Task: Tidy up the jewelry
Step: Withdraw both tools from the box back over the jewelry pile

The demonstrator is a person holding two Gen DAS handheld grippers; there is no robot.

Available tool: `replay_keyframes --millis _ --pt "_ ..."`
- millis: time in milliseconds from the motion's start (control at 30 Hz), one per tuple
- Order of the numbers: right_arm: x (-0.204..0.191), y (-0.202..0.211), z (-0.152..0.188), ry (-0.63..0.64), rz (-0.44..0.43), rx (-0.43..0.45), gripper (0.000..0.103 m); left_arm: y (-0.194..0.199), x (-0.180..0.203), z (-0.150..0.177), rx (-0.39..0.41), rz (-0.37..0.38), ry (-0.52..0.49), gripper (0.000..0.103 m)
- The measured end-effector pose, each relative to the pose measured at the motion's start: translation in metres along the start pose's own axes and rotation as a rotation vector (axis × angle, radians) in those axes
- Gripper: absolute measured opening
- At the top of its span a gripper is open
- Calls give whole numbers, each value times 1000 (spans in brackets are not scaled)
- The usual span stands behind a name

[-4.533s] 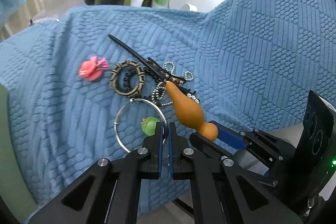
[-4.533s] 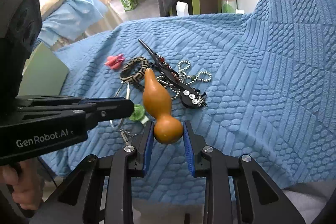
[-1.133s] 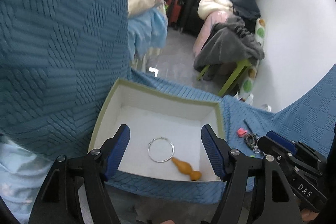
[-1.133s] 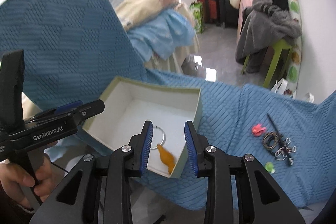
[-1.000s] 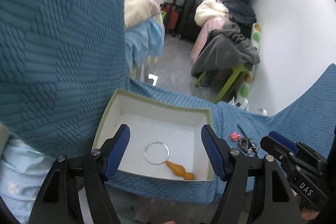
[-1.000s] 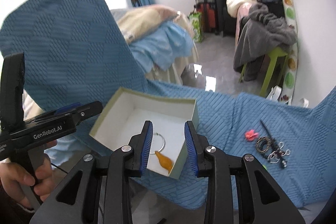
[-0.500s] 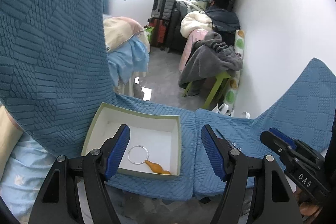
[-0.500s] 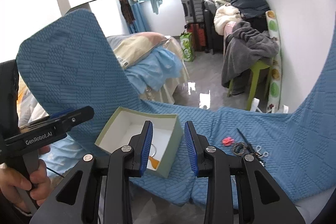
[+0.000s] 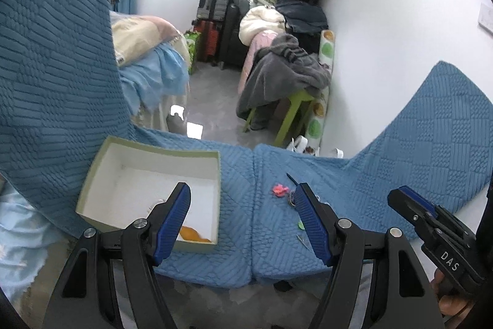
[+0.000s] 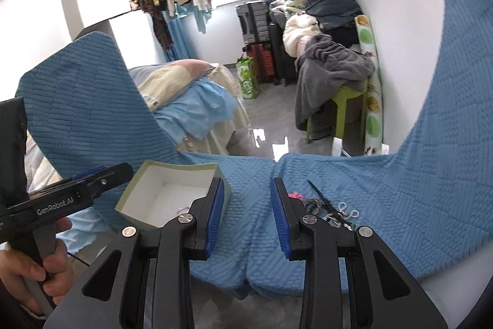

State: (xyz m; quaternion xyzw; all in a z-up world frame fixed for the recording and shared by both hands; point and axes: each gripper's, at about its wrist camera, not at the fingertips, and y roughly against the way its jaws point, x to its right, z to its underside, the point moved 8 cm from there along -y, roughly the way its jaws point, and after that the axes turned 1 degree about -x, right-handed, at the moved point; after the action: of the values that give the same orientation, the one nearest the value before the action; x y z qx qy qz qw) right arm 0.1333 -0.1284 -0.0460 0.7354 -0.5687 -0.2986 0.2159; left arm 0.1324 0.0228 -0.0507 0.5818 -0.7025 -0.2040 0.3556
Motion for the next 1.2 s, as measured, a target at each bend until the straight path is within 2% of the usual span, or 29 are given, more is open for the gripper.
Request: replay_keyframes --millis 267,400,700,1200 --pt "39 9 27 -32 49 13 29 -39 27 33 -84 52 1 71" --pt "59 6 49 -48 61 -12 29 -59 42 52 -116 75 -22 71" --pt "95 -1 90 -88 97 -40 29 -87 65 78 -147 117 -50 69" --pt "134 -40 109 -97 93 -54 29 -139 81 100 -191 191 -26 69"
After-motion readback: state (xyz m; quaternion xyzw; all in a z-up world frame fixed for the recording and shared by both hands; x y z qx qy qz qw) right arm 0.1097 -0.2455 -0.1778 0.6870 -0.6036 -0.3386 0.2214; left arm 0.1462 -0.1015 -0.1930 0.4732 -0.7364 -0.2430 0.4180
